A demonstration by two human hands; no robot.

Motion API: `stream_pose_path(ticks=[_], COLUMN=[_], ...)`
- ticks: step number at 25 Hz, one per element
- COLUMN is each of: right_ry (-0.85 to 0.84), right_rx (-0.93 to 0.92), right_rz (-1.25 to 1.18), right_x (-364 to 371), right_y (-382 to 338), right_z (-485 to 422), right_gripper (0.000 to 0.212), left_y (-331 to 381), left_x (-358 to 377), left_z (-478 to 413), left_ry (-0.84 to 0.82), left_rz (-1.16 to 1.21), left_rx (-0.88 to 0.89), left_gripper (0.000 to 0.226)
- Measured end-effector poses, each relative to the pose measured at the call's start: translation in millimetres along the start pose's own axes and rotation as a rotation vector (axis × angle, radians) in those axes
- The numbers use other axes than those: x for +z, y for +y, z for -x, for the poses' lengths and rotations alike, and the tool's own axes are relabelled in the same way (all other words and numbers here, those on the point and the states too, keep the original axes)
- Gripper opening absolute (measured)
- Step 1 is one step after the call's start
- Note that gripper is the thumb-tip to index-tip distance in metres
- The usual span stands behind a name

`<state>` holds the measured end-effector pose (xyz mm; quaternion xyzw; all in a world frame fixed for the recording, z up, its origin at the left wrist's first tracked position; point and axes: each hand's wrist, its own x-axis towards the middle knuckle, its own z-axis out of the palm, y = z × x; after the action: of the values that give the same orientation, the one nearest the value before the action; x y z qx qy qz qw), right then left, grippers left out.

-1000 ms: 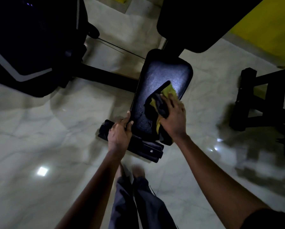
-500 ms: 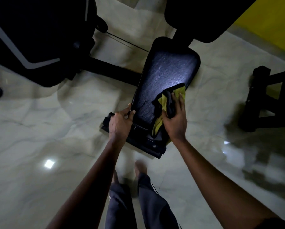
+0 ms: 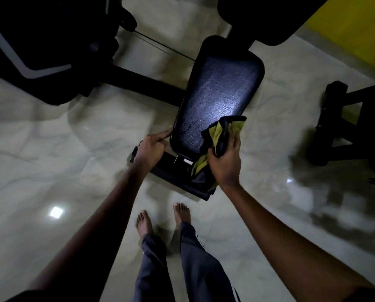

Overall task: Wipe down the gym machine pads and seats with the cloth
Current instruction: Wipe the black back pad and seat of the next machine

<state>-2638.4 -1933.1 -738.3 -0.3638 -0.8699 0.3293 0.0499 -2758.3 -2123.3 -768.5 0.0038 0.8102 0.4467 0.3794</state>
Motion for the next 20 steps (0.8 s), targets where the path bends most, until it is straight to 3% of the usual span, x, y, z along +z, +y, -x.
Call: stream_pose_path(ticks=[4, 7, 9, 14, 20], right_ry=[0.078, -0.029, -0.13, -0.268, -0.319], right_rx=[-0.264, -0.443, -0.574, -0.765, -0.791], right_rz=[0.23, 0.448, 0.524, 0.582, 0.695], right_x=[-11, -13, -13, -6, 22], right_y=[-4, -23, -30, -30, -73], right_z=[-55, -75, -70, -39, -48], right_gripper=[0.066, 0.063, 0.068, 0.067, 0.059], left_y=[7, 3, 3, 29, 40], left_x=[-2, 4, 2, -21, -55], left_z=[7, 10, 7, -15, -35], left_ry=[-0.038, -0.076, -0.064, -0.098, 0.194], left_rz=[0.24, 0.527, 0.694, 0.58, 0.531], left_rx=[0.042, -0.026, -0.138, -0.158, -0.09], left_gripper=[0.057, 0.043, 0.049, 0.091, 0.092])
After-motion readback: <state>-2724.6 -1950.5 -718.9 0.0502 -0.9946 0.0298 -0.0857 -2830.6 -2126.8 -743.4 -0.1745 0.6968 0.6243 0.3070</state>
